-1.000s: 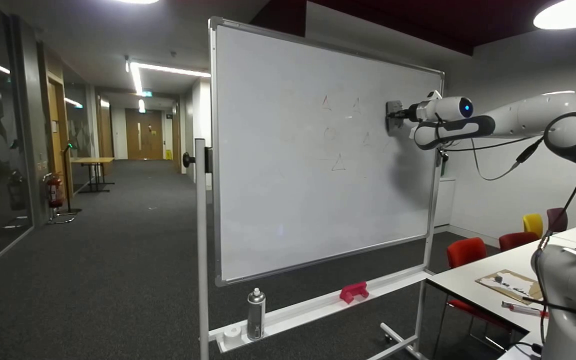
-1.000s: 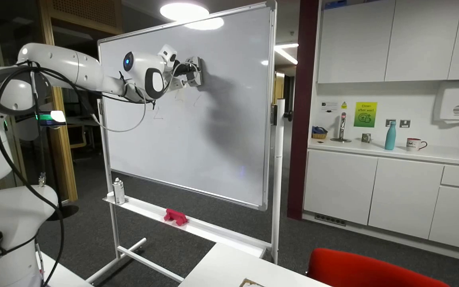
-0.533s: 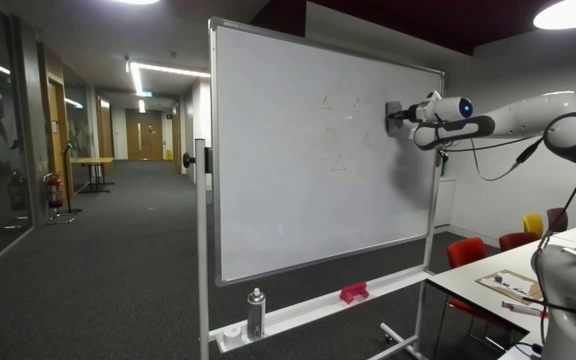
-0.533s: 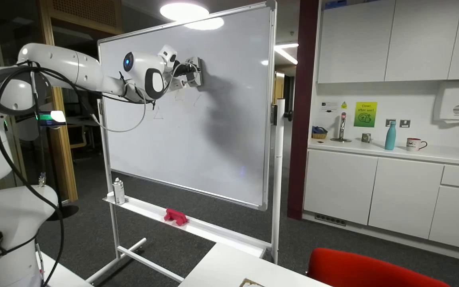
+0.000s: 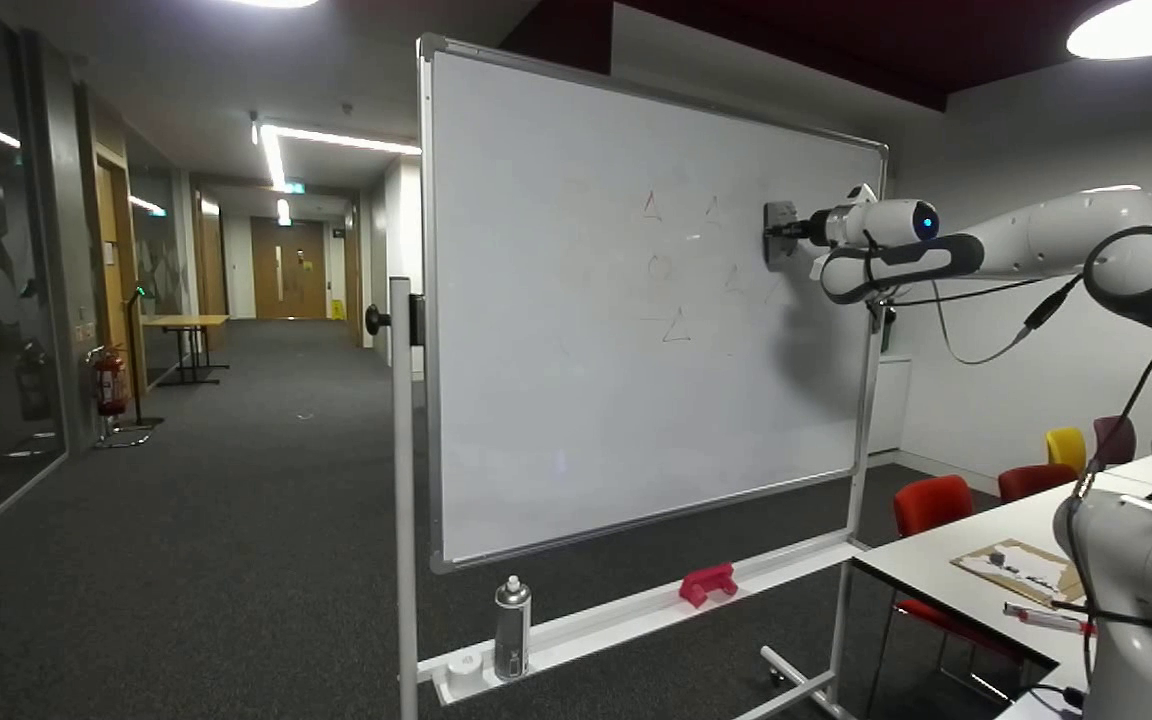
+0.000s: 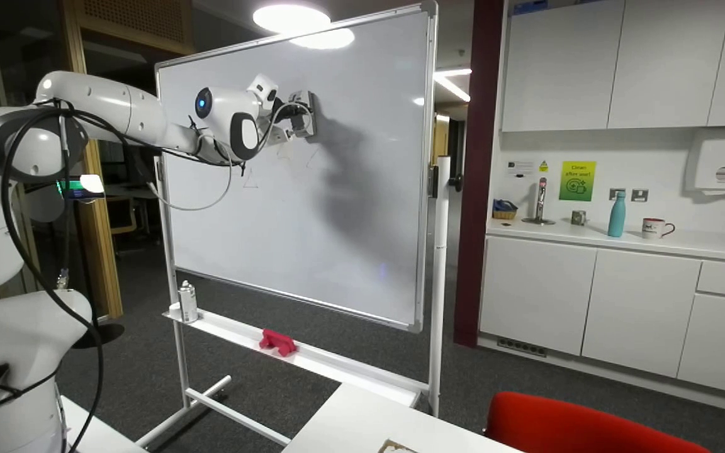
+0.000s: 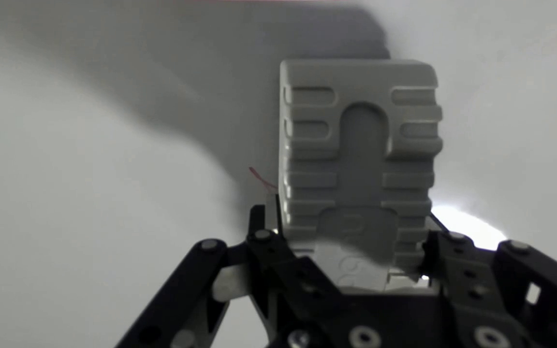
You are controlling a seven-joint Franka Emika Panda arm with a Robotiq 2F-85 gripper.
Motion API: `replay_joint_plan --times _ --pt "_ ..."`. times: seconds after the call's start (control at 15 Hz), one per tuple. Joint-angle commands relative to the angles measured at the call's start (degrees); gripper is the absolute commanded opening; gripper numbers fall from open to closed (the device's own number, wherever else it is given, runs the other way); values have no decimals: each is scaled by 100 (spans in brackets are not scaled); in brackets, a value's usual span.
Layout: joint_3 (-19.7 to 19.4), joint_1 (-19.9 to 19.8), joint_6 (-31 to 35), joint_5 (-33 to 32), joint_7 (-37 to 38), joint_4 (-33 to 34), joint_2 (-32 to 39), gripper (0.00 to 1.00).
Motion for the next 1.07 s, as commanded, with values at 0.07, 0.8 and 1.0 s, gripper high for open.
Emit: replay_joint_plan --times 0.07,0.8,1.0 --pt "-1073 970 -55 131 -116 300 -69 35" --pt "-3352 3089 -278 53 -227 1320 -807 35" --pt "-3683 3542 -180 -3 -225 1322 -725 35"
